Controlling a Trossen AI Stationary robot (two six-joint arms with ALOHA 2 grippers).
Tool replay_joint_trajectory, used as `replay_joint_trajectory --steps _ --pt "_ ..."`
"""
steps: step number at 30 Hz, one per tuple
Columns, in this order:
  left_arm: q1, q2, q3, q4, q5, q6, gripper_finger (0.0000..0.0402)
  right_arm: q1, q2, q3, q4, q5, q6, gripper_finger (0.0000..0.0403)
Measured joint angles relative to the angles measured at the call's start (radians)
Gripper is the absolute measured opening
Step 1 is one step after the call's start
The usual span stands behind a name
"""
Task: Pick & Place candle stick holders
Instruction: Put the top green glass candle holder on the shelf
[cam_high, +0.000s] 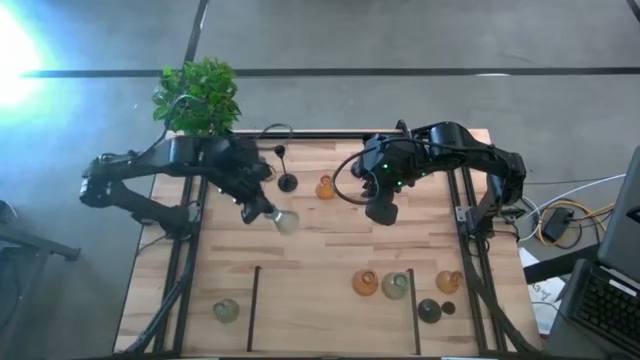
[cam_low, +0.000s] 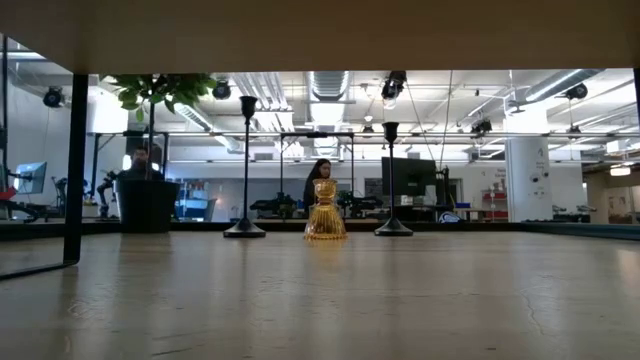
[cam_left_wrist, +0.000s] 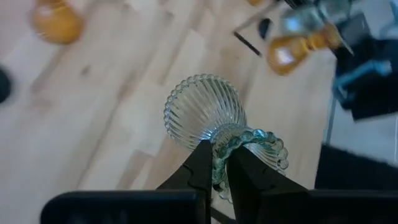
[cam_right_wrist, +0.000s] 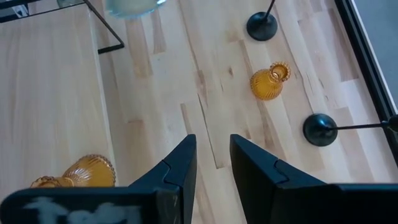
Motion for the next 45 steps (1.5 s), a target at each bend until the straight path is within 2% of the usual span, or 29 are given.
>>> replay_joint_trajectory --steps 4,8,16,21,28,45 --pt "-0.104 0.121 0.098 -0.012 -0.003 0.062 0.0030 0.000 -0.013 0.000 0.000 0.000 0.000 0.0085" --pt "-0.163 0.247 0.178 -0.017 0.014 0.150 0.0030 0.000 -0.032 0.000 0.000 0.000 0.014 0.0082" --pt "-0.194 0.445 0.356 -0.150 0.052 0.312 0.0030 0.000 -0.059 0.000 0.000 0.000 0.064 0.0090" --pt "-0.194 0.520 0.444 -0.150 0.103 0.364 0.0030 0.001 -0.064 0.000 0.000 0.000 0.076 0.0088" --pt "-0.193 0.595 0.518 -0.154 0.139 0.391 0.0030 0.000 -0.064 0.000 0.000 0.000 0.049 0.0079" --pt "-0.209 0.633 0.513 -0.138 0.140 0.413 0.0030 0.000 -0.065 0.000 0.000 0.000 0.041 0.0089"
